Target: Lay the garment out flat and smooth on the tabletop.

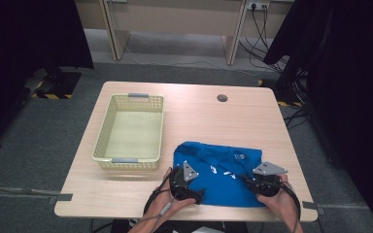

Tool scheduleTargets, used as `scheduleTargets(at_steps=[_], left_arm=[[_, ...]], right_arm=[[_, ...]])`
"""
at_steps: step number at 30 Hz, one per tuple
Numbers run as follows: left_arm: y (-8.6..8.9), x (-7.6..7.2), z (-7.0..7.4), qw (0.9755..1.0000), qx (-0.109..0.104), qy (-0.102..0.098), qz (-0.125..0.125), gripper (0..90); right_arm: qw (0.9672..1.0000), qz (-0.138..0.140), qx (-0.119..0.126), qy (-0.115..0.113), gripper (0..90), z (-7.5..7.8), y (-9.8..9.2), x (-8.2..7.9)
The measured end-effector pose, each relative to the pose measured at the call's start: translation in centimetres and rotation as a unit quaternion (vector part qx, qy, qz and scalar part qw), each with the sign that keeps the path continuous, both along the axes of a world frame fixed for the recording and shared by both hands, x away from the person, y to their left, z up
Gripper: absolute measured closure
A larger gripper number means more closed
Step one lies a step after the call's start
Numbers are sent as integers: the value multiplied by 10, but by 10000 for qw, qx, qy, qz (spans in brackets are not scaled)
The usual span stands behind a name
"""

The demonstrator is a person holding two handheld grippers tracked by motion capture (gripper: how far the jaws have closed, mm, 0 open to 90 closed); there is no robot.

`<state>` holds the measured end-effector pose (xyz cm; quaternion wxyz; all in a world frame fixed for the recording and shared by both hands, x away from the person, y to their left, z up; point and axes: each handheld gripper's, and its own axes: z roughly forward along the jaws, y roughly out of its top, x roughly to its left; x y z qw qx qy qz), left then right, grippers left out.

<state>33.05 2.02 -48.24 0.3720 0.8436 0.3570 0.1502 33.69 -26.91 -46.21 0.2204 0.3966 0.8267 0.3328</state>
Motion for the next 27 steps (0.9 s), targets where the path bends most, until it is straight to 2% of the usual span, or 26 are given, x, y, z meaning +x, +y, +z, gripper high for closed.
scheduleTargets(at_steps=[4,8,9,13,16,20,24,27], left_arm=[[0,0,0,10000,0,1,0,61],[0,0,0,10000,1,-1,0,61],[0,0,0,10000,-4,-3,-1,61],[0,0,0,10000,-5,-1,7,61],[0,0,0,10000,-4,-3,8,61],[0,0,0,10000,-4,0,5,61],[0,3,1,10000,1,-15,-93,71],[-1,6,3,10000,-47,-61,-47,84]], right_arm=[[9997,-130,-45,-211,764,14,-5,17],[9991,-272,-166,-292,780,26,-10,41],[9986,-365,-230,-305,783,29,-10,51],[9978,-560,-245,-257,780,33,-16,73],[9979,-633,-129,-89,762,32,-20,84],[9976,-671,148,-34,695,32,-24,84],[9972,-656,368,-7,585,35,-25,74],[9965,-626,557,53,507,37,-23,66]])
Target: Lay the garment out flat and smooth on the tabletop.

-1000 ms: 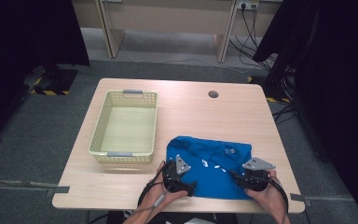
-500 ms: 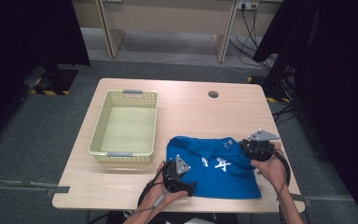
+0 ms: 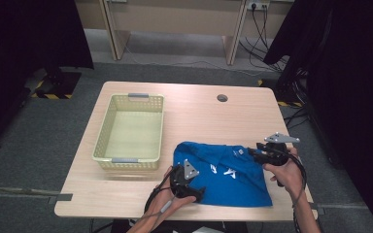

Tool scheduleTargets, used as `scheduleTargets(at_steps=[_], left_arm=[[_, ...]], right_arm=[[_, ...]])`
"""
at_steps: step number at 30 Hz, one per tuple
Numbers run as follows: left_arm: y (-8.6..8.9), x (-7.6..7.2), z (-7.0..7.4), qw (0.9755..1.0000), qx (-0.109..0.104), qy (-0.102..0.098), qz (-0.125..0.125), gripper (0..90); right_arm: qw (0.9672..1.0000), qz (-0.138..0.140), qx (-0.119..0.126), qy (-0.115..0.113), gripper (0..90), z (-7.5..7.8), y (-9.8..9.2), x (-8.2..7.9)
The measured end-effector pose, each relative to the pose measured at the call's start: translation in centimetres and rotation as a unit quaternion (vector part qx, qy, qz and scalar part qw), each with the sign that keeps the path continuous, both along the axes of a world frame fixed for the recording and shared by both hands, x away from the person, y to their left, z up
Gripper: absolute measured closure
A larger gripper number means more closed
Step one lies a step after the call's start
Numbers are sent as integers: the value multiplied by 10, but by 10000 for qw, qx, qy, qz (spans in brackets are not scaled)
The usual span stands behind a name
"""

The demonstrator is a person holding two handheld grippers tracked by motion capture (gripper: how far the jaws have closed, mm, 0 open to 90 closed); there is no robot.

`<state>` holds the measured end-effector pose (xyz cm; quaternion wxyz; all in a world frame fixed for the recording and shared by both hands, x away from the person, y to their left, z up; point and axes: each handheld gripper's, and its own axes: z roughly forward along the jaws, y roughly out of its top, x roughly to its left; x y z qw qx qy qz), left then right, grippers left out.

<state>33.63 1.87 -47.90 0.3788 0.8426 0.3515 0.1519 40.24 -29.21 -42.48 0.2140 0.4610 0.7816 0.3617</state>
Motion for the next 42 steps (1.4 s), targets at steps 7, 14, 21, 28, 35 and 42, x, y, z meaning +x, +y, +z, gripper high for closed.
scheduleTargets(at_steps=[7,14,21,28,35,42], left_arm=[[-15,25,20,9993,-39,-366,84,76],[-29,53,25,9985,29,-526,159,82],[-43,70,24,9988,120,-476,52,66],[-55,90,19,9982,241,-556,11,60],[-67,99,15,9943,673,-762,-309,330],[-72,107,20,9923,862,-826,-328,675]], right_arm=[[9997,141,187,62,415,-3,10,-18],[9992,321,225,112,373,-13,22,-31],[9982,509,276,146,338,-18,36,-44],[9964,790,232,197,325,-27,53,-58],[9936,1058,47,391,323,-43,72,-63],[9930,1083,-24,462,320,-48,73,-63]])
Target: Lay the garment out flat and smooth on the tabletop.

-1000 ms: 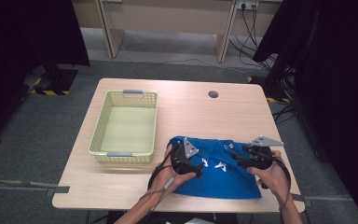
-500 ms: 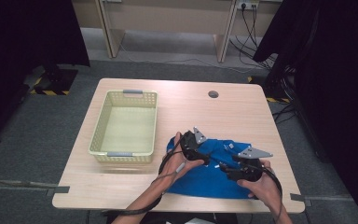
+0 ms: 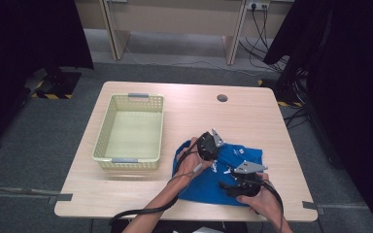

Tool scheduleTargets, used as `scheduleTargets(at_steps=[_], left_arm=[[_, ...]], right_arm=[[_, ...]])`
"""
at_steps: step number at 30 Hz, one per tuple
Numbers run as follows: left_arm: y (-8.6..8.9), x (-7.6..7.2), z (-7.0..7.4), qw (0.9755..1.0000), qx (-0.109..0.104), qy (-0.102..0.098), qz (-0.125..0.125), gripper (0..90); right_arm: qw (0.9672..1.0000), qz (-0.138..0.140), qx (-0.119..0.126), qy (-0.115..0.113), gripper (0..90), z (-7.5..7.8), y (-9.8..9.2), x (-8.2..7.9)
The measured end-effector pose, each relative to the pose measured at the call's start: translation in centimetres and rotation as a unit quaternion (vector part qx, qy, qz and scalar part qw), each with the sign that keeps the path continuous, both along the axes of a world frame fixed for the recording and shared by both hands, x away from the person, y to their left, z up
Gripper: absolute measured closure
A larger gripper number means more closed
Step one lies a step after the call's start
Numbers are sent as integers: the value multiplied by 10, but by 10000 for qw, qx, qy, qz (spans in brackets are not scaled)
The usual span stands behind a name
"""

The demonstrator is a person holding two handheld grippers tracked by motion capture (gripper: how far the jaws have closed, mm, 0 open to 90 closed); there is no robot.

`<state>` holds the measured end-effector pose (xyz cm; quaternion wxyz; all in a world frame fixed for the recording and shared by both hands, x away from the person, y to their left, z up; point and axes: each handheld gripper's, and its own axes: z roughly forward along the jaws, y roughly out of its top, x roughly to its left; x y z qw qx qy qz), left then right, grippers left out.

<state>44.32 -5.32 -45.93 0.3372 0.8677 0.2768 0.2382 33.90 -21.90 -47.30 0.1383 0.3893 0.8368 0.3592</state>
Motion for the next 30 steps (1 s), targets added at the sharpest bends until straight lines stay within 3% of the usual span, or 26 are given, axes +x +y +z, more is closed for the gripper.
scheduleTargets(at_steps=[4,8,14,18,20,23,30], left_arm=[[2,4,1,9999,5,-63,133,744],[14,13,4,9987,-2,-208,455,761],[36,25,6,9949,-48,-357,942,763],[44,29,3,9929,-51,-342,1134,740],[49,31,-2,9912,-72,-330,1279,710],[51,31,-3,9905,-95,-328,1332,627],[52,17,4,9895,-518,-195,1334,368]], right_arm=[[10000,7,-59,-69,321,-1,0,-2],[9999,-15,-137,-88,324,-1,-1,-5],[9998,-52,-159,-120,324,-1,-7,-13],[9998,-109,-126,-127,323,-1,-11,-21],[9998,-123,-118,-120,323,-1,-13,-24],[9998,-132,-112,-134,321,-2,-14,-26],[9998,-182,-53,-69,297,-1,-13,-27]])
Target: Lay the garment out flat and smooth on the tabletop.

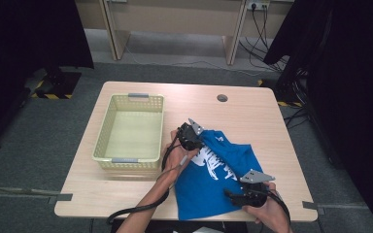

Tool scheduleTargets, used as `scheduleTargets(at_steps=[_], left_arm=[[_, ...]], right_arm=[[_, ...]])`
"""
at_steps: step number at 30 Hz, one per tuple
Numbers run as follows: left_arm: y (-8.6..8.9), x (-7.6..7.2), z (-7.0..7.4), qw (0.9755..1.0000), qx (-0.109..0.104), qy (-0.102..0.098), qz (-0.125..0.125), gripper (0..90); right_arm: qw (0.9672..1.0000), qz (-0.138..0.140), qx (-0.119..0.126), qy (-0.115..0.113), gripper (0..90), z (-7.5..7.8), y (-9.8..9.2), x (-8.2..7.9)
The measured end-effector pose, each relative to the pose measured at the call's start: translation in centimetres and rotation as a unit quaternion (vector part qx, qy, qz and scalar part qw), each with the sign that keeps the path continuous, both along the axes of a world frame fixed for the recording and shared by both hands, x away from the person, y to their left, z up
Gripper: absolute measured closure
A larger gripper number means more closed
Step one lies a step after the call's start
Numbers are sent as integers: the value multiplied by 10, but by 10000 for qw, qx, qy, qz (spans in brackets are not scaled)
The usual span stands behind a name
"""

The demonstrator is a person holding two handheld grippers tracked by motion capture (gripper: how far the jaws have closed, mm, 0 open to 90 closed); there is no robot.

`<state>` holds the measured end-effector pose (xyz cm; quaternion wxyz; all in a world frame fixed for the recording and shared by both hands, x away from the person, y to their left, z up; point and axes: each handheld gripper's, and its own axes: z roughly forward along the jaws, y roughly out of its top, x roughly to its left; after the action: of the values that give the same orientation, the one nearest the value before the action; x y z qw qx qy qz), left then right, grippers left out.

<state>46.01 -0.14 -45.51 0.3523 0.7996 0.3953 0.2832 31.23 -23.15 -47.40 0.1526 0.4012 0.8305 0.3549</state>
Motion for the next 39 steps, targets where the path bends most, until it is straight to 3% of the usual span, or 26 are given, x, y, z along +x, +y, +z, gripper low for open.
scheduleTargets(at_steps=[9,13,19,25,27,30,38,39], left_arm=[[-4,-23,13,9992,-276,138,-255,245],[-4,-39,19,9973,-485,270,-479,208],[-3,-56,18,9955,-579,349,-666,178],[-2,-82,10,9929,-634,430,-915,164],[-2,-90,6,9909,-712,514,-1024,164],[-1,-101,-1,9902,-629,559,-1113,164],[2,-109,-25,9901,-464,750,-1095,154],[2,-108,-26,9898,-455,842,-1059,155]], right_arm=[[9998,-128,103,-109,290,8,-6,2],[9996,-199,126,-158,288,11,-10,2],[9992,-291,144,-216,284,15,-15,4],[9987,-414,95,-278,277,16,-19,8],[9983,-479,51,-313,276,16,-20,10],[9981,-517,-18,-347,273,16,-22,12],[9968,-720,-149,-317,259,10,-23,29],[9968,-714,-165,-312,258,9,-23,32]])
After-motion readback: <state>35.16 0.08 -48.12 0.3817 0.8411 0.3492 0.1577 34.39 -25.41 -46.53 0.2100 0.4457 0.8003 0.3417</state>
